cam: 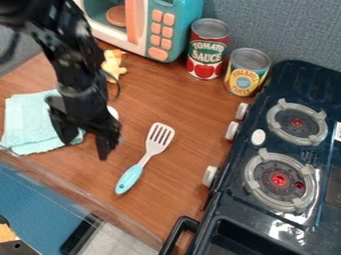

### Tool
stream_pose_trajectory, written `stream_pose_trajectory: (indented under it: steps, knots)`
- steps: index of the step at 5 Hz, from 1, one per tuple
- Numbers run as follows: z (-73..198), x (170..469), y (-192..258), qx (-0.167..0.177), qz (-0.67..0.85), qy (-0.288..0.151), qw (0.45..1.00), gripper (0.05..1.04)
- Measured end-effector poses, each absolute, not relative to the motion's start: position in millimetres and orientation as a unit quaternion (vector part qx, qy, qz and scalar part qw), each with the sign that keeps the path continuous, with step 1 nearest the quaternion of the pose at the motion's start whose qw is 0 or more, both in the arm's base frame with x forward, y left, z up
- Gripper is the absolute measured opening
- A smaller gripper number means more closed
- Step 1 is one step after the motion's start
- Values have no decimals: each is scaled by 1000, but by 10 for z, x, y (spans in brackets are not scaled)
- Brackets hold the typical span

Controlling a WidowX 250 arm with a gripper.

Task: Put the white object on the top right of the table

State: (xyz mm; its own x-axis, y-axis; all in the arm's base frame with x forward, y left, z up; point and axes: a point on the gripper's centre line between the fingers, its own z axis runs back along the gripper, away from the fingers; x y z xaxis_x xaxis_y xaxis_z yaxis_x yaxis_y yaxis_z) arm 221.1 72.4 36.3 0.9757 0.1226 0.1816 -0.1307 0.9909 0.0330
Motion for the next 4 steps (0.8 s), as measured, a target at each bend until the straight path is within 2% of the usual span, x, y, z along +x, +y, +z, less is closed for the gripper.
stream_pose_trajectory:
  steps: [1, 2, 4]
  knots:
    - [546, 2151, 916, 28, 101, -115, 988, 999]
    - [565, 2348, 1042, 39, 80, -133, 987, 999]
    - [333, 2769, 1202, 46, -35, -120, 991, 999]
